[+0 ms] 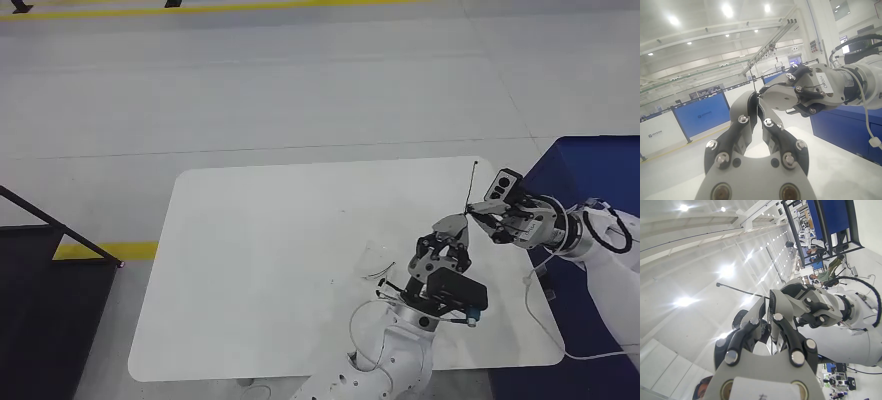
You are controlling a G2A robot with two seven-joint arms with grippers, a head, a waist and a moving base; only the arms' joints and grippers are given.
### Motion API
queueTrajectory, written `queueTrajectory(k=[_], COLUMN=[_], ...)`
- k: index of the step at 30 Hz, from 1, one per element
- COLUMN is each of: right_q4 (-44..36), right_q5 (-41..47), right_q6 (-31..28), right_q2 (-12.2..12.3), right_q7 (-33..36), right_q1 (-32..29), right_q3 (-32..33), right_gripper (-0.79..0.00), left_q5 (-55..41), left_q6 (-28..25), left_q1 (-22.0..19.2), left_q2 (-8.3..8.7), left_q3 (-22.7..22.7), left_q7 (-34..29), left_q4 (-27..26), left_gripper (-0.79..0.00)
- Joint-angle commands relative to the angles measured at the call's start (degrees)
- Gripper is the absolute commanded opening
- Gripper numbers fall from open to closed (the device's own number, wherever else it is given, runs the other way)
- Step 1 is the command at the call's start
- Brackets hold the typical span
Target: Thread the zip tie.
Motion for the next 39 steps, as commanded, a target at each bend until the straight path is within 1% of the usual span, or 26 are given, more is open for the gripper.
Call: queueTrajectory(k=[1,9,13,17,22,33,36,39], right_q4=[0.1,0.7,0.7,0.7,1.0,2.2,2.9,4.1], right_q5=[0.0,-0.8,-2.3,-2.3,-1.6,-0.3,-2.1,-7.2], right_q6=[-0.1,-1.0,-4.5,-4.8,-4.7,-4.6,-7.2,-14.3], right_q2=[0.1,0.5,0.3,0.1,-0.1,-0.4,-0.3,-0.2], right_q7=[0.1,1.0,0.5,0.4,-0.6,-2.8,-4.2,-6.3], right_q1=[0.1,0.8,0.9,0.8,0.8,1.3,1.5,2.2], right_q3=[-0.2,-0.6,-0.2,0.0,0.2,2.7,4.1,5.6], right_gripper=[-0.785,-0.785,-0.785,-0.785,-0.785,-0.785,-0.785,-0.785], left_q5=[0.3,1.5,3.5,9.1,17.0,23.2,20.1,14.1], left_q6=[-0.1,-0.3,-0.8,-1.7,-3.1,-5.6,-6.0,-5.9], left_q1=[0.0,0.1,0.1,-0.1,0.0,2.3,3.0,3.8], left_q2=[0.00,0.08,0.14,0.25,0.45,1.07,1.34,1.70], left_q3=[0.1,0.2,0.4,0.5,0.4,-1.9,-2.8,-3.8], left_q7=[0.0,-0.3,-0.8,-2.0,-4.6,-6.4,-6.2,-6.3], left_q4=[0.1,0.3,0.8,2.3,2.8,1.0,-1.0,-4.0], left_gripper=[-0.785,-0.785,-0.785,-0.785,-0.785,-0.785,-0.785,-0.785])
